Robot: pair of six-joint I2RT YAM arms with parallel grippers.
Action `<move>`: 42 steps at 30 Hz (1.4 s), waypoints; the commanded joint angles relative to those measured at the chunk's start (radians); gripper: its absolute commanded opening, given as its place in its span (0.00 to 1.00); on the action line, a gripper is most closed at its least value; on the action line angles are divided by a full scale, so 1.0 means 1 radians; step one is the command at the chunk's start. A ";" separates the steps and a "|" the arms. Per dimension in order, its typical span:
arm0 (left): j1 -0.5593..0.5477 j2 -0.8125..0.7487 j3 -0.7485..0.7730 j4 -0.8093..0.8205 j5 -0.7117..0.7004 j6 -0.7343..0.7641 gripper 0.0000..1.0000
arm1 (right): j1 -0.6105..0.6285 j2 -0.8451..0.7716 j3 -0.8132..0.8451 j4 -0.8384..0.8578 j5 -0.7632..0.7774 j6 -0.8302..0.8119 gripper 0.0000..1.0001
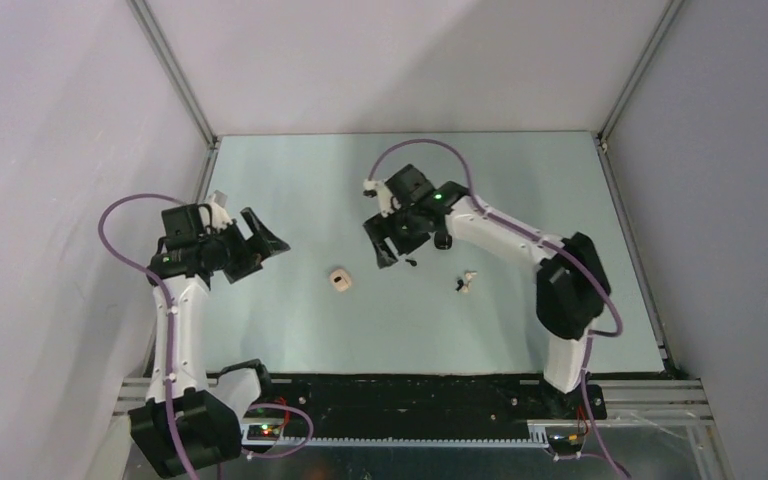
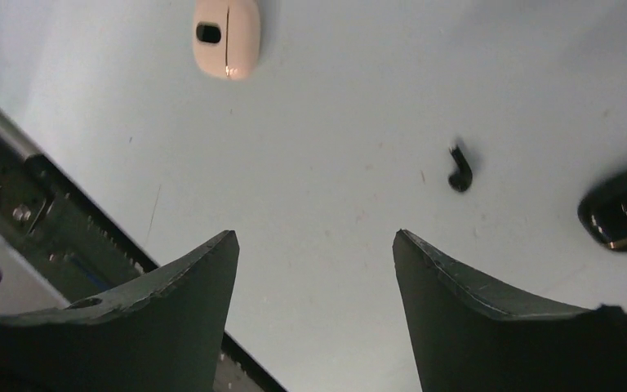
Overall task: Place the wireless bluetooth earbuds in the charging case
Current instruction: Pick up the charging case at the center of the board.
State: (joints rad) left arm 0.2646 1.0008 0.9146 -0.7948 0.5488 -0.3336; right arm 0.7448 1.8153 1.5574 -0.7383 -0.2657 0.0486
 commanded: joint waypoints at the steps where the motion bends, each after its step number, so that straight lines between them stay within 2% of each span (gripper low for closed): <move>1: 0.070 0.001 0.083 -0.072 -0.095 -0.039 0.92 | 0.102 0.130 0.147 0.030 0.183 0.043 0.74; 3: 0.110 0.019 0.102 -0.101 -0.107 -0.047 0.90 | 0.182 0.201 0.214 0.034 0.248 0.050 0.74; 7: 0.177 0.030 0.101 -0.123 -0.113 -0.083 0.87 | 0.251 0.291 0.344 0.037 0.331 0.085 0.76; 15: 0.229 0.019 0.053 -0.124 -0.068 -0.123 0.87 | 0.336 0.392 0.411 0.054 0.379 0.124 0.76; 28: 0.229 -0.003 0.005 -0.136 0.034 -0.109 0.85 | 0.361 0.485 0.460 0.059 0.466 0.164 0.70; 42: 0.230 -0.029 -0.014 -0.136 0.043 -0.115 0.84 | 0.351 0.531 0.468 0.079 0.476 0.134 0.68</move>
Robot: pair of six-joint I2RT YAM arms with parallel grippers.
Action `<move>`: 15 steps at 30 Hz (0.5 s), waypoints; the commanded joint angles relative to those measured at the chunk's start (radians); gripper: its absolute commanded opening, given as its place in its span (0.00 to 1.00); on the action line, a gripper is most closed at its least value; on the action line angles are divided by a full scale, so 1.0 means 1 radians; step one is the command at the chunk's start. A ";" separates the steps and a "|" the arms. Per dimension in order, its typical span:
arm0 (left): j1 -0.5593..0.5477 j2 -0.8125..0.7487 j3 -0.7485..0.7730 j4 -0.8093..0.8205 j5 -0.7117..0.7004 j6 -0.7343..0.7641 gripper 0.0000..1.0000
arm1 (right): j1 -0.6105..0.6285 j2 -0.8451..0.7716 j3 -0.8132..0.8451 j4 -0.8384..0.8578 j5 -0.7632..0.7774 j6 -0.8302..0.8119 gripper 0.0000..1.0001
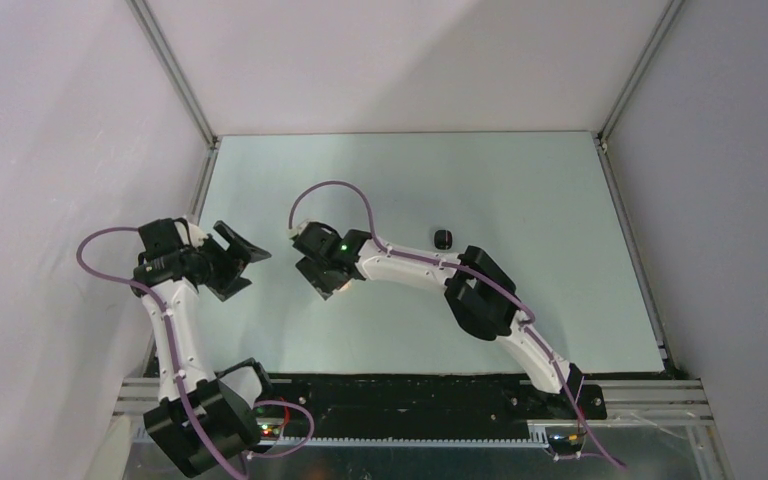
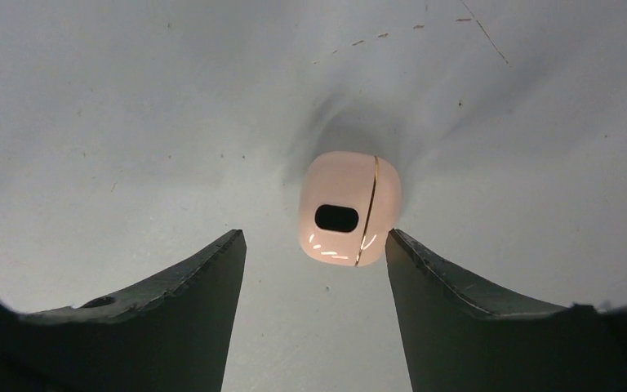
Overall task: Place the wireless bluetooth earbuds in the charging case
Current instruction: Pick up the charging case at the center of the board.
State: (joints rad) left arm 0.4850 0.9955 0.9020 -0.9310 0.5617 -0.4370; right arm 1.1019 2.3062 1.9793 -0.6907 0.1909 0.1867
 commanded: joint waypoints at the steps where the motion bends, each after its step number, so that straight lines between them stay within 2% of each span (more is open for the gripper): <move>1: 0.008 -0.024 -0.001 0.000 0.031 -0.011 0.85 | -0.007 0.043 0.047 0.031 0.019 -0.006 0.68; 9: 0.009 -0.021 -0.001 0.002 0.029 -0.007 0.85 | -0.023 0.072 0.059 0.032 0.026 -0.018 0.65; 15: 0.009 -0.010 -0.001 0.002 0.020 -0.005 0.85 | -0.026 0.069 0.046 0.035 0.027 -0.027 0.53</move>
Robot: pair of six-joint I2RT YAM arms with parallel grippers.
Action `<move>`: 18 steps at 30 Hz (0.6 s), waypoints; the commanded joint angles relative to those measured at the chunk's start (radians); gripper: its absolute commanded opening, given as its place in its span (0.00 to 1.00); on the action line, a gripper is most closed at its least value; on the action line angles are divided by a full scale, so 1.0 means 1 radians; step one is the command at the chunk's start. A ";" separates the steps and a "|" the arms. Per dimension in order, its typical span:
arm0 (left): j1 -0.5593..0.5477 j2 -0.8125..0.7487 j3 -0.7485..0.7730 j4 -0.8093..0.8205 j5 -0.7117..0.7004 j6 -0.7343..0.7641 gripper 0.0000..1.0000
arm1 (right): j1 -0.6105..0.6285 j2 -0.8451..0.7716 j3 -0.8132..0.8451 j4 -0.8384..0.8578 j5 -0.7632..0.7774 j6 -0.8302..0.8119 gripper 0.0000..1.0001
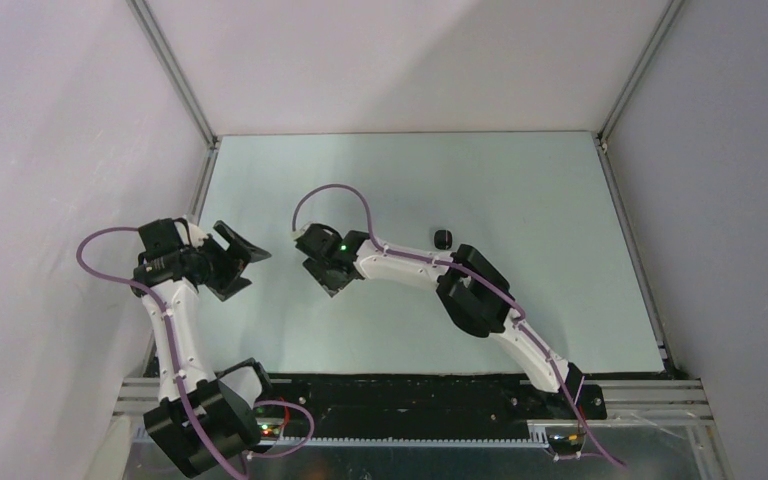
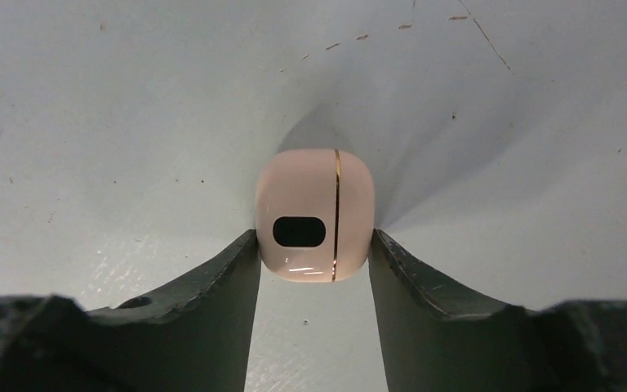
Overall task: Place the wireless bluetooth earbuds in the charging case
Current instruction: Pick up the charging case at the center of the board.
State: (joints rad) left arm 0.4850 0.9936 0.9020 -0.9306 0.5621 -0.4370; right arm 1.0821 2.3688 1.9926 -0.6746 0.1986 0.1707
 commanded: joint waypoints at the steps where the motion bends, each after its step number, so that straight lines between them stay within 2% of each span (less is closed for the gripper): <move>1: 0.009 -0.005 0.001 0.002 0.019 -0.005 0.85 | -0.006 0.006 0.030 0.021 0.019 -0.013 0.51; 7: 0.003 0.021 -0.004 0.010 0.011 0.005 0.85 | -0.011 -0.029 0.000 0.054 0.009 -0.101 0.32; 10: -0.040 0.064 0.017 0.032 0.006 0.040 0.86 | -0.022 -0.138 -0.065 0.071 -0.005 -0.154 0.25; 14: -0.186 0.130 0.105 0.060 0.055 0.151 0.85 | -0.047 -0.363 -0.213 0.166 -0.076 -0.254 0.21; 17: -0.275 0.163 0.162 0.074 0.187 0.231 0.84 | -0.071 -0.620 -0.421 0.333 -0.146 -0.404 0.17; 18: -0.286 0.174 0.182 0.077 0.270 0.274 0.82 | -0.076 -0.672 -0.519 0.407 -0.167 -0.437 0.16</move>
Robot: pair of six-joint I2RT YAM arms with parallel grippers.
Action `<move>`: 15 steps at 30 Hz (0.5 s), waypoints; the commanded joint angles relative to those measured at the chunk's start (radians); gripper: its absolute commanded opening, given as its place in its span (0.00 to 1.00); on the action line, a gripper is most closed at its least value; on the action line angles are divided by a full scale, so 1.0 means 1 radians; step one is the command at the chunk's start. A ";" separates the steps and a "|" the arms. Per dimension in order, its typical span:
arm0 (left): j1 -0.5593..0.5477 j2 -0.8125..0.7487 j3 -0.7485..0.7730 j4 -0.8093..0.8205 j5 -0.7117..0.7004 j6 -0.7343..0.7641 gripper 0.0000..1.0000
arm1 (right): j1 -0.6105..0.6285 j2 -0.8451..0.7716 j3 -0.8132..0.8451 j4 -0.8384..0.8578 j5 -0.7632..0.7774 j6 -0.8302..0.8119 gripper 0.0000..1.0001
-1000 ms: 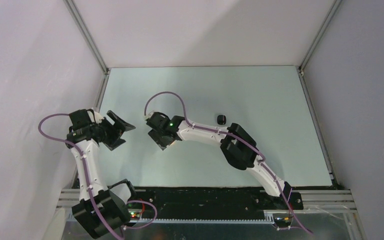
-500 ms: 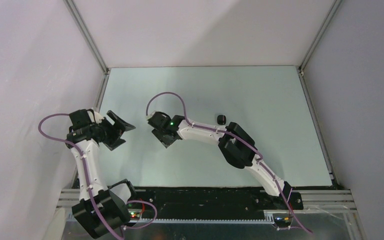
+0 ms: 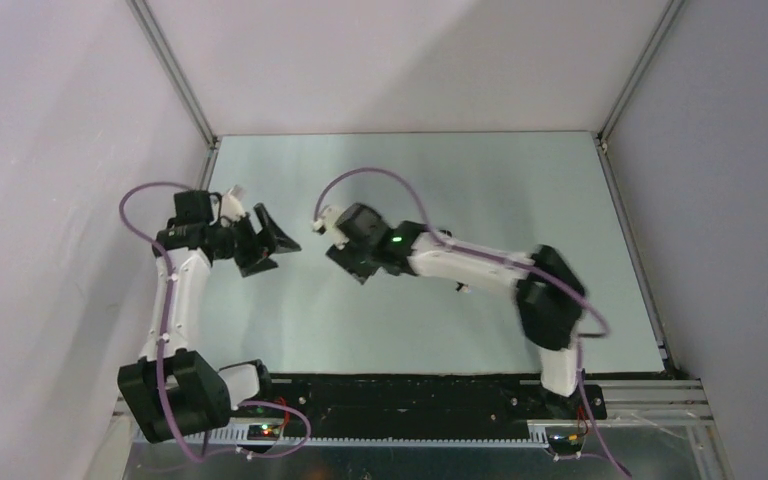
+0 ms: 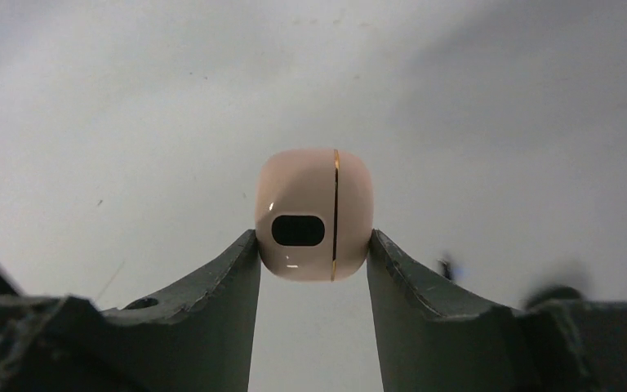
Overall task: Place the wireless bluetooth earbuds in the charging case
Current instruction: Pick up the charging case at the center of the board.
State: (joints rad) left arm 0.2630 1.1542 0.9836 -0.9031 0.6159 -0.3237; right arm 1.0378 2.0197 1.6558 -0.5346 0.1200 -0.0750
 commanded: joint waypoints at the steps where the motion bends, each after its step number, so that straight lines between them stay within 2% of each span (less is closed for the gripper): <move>1: -0.079 0.016 0.111 0.050 0.263 0.183 0.81 | -0.039 -0.412 -0.225 0.315 -0.136 -0.258 0.15; 4: -0.107 0.007 0.156 0.051 0.458 0.285 0.78 | -0.049 -0.560 -0.380 0.375 -0.183 -0.367 0.16; 6: -0.139 -0.011 0.186 0.050 0.525 0.342 0.77 | -0.047 -0.667 -0.434 0.400 -0.197 -0.414 0.19; 12: -0.327 -0.059 0.267 0.051 0.562 0.427 0.75 | 0.011 -0.776 -0.512 0.475 -0.135 -0.529 0.21; 15: -0.381 -0.068 0.271 0.051 0.578 0.434 0.73 | 0.036 -0.786 -0.512 0.491 -0.120 -0.542 0.21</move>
State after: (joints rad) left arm -0.0566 1.1202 1.2243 -0.8654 1.1061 0.0372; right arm 1.0470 1.2457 1.1534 -0.1196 -0.0235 -0.5373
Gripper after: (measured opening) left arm 0.741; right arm 0.509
